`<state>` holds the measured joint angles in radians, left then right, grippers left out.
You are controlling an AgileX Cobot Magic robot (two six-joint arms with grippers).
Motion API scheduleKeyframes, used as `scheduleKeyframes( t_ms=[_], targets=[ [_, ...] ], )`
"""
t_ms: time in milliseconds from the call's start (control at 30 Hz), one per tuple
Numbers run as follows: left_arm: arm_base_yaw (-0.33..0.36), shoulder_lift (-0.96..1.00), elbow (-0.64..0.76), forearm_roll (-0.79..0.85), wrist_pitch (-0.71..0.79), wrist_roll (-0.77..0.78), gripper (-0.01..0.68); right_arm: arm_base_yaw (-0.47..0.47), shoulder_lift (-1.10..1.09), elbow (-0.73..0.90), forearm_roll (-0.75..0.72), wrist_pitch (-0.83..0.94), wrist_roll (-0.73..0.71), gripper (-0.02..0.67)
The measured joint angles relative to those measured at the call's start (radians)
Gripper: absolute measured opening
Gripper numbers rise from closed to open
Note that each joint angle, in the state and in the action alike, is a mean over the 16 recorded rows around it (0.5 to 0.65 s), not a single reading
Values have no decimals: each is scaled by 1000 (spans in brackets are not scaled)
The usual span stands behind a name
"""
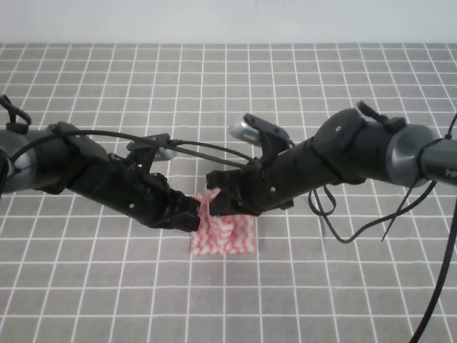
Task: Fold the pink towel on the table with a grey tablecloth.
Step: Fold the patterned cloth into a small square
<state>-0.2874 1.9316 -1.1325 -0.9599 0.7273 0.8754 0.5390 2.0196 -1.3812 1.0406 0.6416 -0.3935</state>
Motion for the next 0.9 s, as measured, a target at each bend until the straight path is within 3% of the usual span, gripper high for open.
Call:
scheduleKeyframes(
  t_ms=[333,467,900],
  targets=[
    [4,-24,0,8,0,0,-3,0,23,-3,27,5,-9,-7],
    [7,-36,0,12,-2,0,-3,0,24,-3,52,7,-24,29],
    [12,-49,0,18,-13,0,-3,-33,26,-4,90,70,-60,233]
  ],
)
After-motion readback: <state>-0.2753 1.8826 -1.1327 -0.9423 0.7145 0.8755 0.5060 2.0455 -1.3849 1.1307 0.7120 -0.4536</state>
